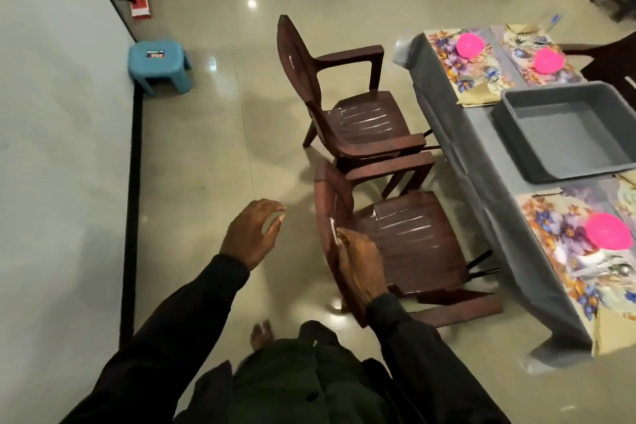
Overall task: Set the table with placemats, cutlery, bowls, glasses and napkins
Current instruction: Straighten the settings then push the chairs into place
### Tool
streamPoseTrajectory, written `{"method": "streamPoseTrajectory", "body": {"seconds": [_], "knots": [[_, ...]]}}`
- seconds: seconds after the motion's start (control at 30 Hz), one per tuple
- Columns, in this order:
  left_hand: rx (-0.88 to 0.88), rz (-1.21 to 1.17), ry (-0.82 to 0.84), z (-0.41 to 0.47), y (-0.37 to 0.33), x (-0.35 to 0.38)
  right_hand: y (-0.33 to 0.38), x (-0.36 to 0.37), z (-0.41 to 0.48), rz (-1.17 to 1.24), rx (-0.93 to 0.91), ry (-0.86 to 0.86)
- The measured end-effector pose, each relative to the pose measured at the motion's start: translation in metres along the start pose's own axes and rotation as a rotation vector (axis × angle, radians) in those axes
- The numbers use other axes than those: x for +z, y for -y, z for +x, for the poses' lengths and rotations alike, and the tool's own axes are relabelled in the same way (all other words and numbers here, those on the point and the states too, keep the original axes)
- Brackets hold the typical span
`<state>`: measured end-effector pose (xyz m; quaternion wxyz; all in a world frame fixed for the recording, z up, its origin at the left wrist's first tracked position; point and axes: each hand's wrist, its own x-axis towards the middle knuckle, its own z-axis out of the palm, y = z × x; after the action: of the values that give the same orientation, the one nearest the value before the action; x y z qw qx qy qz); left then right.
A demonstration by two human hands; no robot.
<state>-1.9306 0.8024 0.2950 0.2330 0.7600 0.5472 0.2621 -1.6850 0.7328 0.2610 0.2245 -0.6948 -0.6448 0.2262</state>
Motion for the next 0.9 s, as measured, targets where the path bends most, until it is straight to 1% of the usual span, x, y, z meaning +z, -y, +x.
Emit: {"method": "streamPoseTrajectory", "body": {"seconds": [0.07,0.17,0.37,0.53,0.57,0.63,0.8,0.9], "knots": [[0.009,-0.002,0.034,0.017,0.016,-0.009,0.023,0.004,0.013,-0.049,-0.007,-0.073],[0.052,0.009,0.081,0.049,0.031,-0.017,0.037,0.014,0.039,-0.075,0.043,-0.100],[0.175,0.019,0.178,0.130,0.062,-0.018,0.030,0.049,0.095,-0.087,0.203,-0.140],[0.219,0.037,0.266,0.209,0.089,-0.017,0.023,0.073,0.130,-0.031,0.367,-0.152],[0.243,0.034,0.280,0.225,0.091,-0.017,0.025,0.074,0.134,0.009,0.410,-0.176],[0.304,0.052,0.276,0.262,0.098,-0.015,0.033,0.071,0.148,0.009,0.463,-0.215],[0.414,0.089,0.310,0.341,0.107,0.010,0.044,0.069,0.172,-0.087,0.584,-0.214],[0.539,0.100,0.326,0.388,0.111,0.028,0.050,0.073,0.178,-0.127,0.693,-0.233]]}}
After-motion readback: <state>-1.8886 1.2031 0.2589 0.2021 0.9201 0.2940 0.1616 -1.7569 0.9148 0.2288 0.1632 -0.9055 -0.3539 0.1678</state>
